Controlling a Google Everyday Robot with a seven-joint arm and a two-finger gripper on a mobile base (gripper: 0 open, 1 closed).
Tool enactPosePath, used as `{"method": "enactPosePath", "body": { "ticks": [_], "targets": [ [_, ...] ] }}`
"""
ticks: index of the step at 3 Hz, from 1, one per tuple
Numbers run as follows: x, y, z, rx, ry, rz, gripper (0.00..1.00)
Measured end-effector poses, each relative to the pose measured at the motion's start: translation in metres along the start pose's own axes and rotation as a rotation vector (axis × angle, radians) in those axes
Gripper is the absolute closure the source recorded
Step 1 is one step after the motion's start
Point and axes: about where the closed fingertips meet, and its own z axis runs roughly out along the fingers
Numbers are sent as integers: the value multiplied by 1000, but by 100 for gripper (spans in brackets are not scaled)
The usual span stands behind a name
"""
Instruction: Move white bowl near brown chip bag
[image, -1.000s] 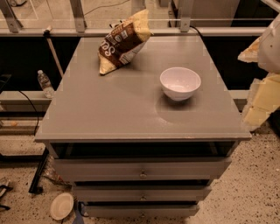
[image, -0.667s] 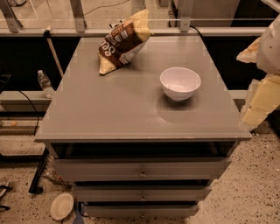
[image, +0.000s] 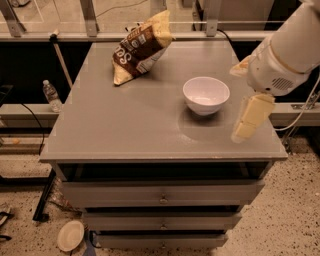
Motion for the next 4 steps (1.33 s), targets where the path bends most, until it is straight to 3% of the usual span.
{"method": "enactPosePath", "body": {
  "ticks": [2,4],
  "targets": [
    [-20,-29,49,-3,-58,-63,0],
    [-31,-28,67,-49,-83,-89,0]
  ]
}}
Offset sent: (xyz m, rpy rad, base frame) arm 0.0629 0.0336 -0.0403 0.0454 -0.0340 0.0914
